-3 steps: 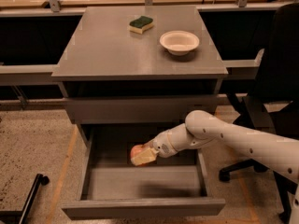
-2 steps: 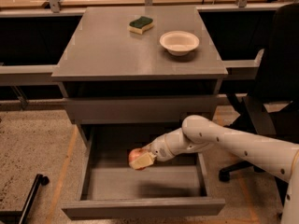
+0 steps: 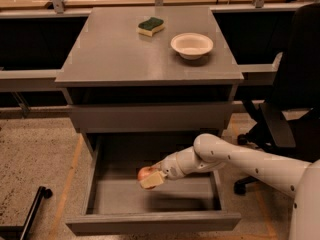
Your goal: Place apple into middle drawer
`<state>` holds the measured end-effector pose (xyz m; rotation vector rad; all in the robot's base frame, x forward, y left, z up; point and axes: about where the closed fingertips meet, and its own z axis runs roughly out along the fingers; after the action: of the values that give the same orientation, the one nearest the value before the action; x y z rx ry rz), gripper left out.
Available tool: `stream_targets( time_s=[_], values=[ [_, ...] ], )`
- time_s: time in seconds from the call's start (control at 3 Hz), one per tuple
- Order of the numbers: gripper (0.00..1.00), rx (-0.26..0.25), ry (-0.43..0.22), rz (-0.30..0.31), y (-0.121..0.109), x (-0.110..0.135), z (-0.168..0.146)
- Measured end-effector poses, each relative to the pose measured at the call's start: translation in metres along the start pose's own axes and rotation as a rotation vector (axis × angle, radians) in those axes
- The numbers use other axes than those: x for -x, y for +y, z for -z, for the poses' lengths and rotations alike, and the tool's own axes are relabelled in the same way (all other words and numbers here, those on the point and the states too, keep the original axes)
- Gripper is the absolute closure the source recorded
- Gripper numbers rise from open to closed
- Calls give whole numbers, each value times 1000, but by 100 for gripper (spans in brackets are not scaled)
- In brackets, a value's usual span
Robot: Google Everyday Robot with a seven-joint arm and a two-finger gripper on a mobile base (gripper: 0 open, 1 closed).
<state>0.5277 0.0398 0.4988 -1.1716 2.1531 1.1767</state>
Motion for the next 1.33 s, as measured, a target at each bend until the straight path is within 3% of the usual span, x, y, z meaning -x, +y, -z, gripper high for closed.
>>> stream_targets(
  time_s=[0.33,0.67,1.33],
  values=[
    [100,19,-41,-36,-18,-26,-11],
    [100,26,-42,-42,-19,-30,-15],
    [100,-30,15,-8,-28,-44,-31]
  ],
)
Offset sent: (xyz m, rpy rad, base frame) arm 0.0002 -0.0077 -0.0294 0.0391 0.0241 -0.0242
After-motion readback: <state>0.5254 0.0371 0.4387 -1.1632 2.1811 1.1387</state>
